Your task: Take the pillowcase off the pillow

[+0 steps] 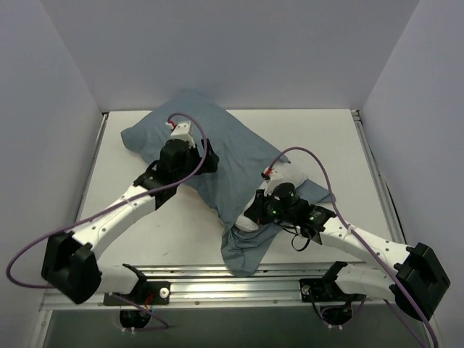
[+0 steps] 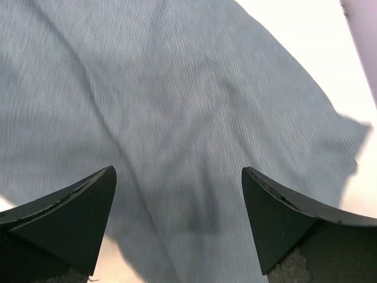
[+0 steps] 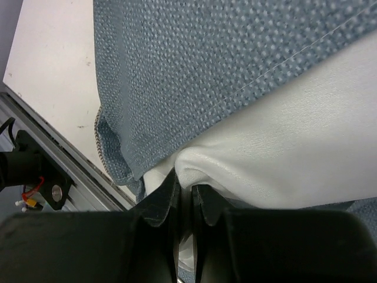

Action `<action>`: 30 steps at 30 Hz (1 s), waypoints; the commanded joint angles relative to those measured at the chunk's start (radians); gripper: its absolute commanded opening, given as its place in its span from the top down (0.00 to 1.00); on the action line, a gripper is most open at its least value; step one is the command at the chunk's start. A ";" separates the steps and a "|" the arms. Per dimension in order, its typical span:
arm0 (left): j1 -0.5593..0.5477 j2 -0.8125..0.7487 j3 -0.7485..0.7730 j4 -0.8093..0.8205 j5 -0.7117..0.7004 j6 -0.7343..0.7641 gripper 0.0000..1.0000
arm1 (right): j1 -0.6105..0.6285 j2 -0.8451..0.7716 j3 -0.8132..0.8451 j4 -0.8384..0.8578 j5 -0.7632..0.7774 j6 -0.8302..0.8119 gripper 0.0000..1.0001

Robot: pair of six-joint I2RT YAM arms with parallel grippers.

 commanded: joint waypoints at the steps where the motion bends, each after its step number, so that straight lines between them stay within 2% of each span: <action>1: -0.035 -0.193 -0.107 -0.032 0.066 -0.051 0.04 | 0.006 0.000 0.059 0.029 0.089 0.003 1.00; 5: -0.084 -0.352 -0.212 -0.181 0.092 -0.179 0.04 | 0.010 0.023 0.110 0.027 0.137 -0.018 1.00; 10: -0.126 -0.435 -0.370 -0.078 0.192 -0.316 0.07 | 0.020 0.081 0.153 0.039 0.146 -0.035 1.00; 14: -0.150 -0.403 -0.425 0.032 0.228 -0.377 0.13 | 0.023 0.097 0.161 0.047 0.151 -0.033 1.00; 23: -0.163 -0.330 -0.439 0.101 0.242 -0.391 0.28 | 0.024 0.080 0.168 0.035 0.165 -0.029 1.00; 24: -0.164 -0.323 -0.439 0.107 0.245 -0.394 0.34 | 0.024 0.082 0.168 0.036 0.165 -0.026 1.00; 26: -0.167 -0.305 -0.440 0.118 0.248 -0.396 0.38 | 0.024 0.082 0.167 0.039 0.162 -0.021 1.00; 30: -0.169 -0.288 -0.442 0.114 0.242 -0.397 0.41 | 0.024 0.074 0.167 0.035 0.166 -0.023 1.00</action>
